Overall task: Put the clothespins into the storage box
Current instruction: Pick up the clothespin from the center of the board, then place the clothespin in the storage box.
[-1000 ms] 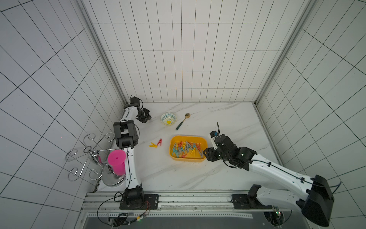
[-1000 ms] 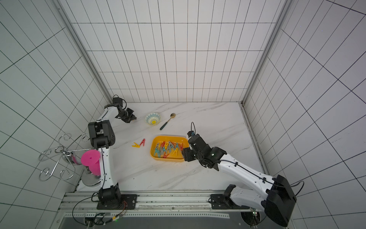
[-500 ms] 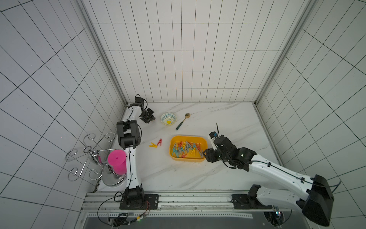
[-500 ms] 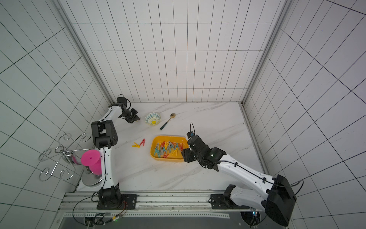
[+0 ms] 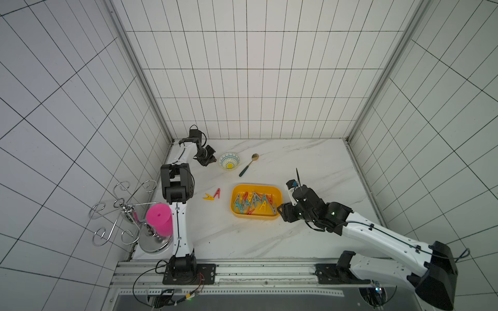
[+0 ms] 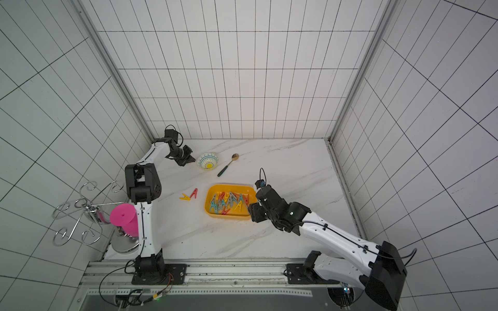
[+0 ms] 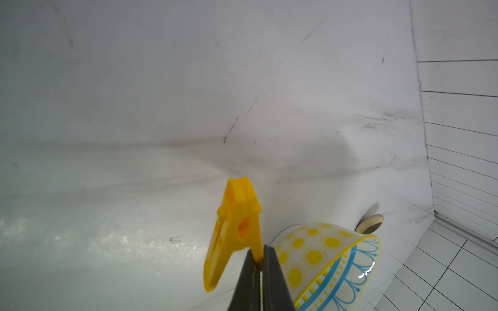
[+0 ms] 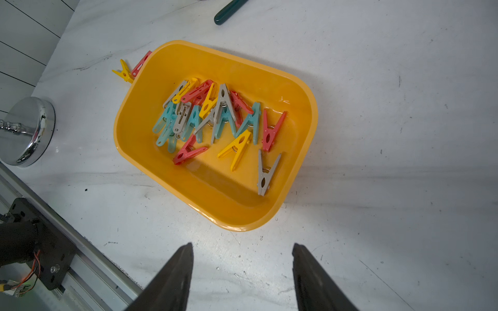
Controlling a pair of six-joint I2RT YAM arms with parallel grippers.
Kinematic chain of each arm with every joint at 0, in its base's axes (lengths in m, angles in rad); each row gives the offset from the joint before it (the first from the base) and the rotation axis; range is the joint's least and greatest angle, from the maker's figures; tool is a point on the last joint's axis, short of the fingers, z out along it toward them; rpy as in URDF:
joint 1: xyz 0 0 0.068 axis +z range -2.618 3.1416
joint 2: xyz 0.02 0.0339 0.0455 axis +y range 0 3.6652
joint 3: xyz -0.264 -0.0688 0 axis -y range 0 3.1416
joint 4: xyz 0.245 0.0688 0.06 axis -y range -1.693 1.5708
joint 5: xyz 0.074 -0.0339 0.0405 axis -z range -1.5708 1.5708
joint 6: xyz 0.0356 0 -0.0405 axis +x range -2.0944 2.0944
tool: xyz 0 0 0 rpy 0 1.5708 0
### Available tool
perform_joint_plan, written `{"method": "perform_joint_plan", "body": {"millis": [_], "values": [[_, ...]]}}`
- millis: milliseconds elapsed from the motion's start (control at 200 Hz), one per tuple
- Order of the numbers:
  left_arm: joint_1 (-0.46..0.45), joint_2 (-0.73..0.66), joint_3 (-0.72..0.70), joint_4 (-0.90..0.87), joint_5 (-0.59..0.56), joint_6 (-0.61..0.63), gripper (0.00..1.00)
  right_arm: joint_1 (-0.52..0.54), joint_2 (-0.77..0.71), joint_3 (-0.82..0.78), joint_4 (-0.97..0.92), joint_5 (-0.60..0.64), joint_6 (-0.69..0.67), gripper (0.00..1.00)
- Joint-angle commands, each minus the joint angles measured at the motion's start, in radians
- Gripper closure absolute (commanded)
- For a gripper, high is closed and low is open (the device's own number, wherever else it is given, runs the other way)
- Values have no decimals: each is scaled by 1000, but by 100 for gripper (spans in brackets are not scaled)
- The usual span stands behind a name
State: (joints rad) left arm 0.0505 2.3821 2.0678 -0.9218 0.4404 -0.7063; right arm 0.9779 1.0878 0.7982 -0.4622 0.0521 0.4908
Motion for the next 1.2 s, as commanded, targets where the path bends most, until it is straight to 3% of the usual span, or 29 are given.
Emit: {"method": "perform_joint_plan", "body": {"millis": [0,345,889,1199], "values": [[-9,-56,-14,9,-16,26,94,17,-5,4,-21,28,14,38],[-38,-161,-81,38,-8,20,95,24,-5,7,-26,42,23,38],[-186,-261,-154,61,4,29,95,26,-21,7,-63,81,38,38],[-202,-303,-206,70,10,31,95,26,-41,7,-88,91,52,38]]}}
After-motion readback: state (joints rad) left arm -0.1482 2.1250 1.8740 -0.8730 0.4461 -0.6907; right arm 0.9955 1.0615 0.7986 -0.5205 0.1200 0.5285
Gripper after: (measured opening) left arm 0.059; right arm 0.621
